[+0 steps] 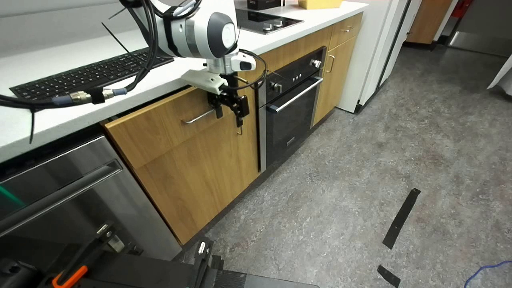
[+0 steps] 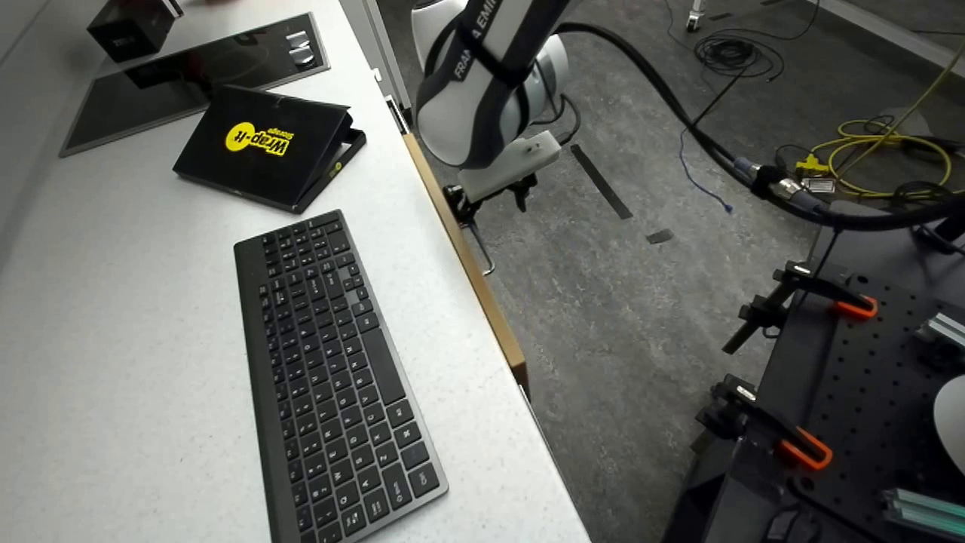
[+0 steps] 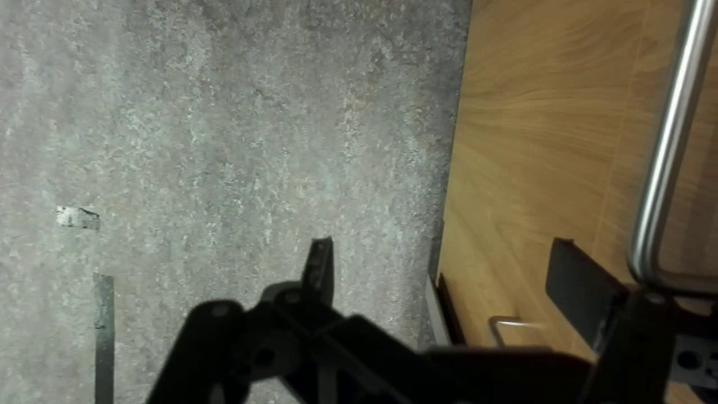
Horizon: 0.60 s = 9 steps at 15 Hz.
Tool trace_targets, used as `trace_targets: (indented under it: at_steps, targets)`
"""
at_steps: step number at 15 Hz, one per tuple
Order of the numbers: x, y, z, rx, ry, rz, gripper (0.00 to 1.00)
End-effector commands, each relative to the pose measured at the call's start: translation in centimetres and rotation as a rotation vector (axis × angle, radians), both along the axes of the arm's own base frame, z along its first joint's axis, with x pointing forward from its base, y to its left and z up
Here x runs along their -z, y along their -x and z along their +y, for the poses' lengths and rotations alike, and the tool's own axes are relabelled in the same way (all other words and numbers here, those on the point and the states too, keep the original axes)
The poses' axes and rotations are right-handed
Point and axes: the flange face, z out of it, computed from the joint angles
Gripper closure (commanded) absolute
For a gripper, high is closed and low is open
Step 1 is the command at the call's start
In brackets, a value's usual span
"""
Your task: Close the open drawer.
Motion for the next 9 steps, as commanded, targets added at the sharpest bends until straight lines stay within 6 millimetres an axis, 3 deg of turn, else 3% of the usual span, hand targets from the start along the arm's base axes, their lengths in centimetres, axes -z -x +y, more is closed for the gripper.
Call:
trace_targets:
  at_steps: [1,3,4,5,9]
  targets:
    - [0.2,-2.2,4.9,-0.069,-0.098,0.047,0.00]
    - [0.2,-2.6,5.4,-0.075,-0.083,0.056,0.00]
    - [-0.2,-2.3,4.7,-0.073,-0.056,0.066,0.00]
    - [0.0,-2.3,2.3,-0.031,-0.035,0.024,0.00]
    - [0.0,-2.4,2.4,-0.034,-0.029,0.026,0.00]
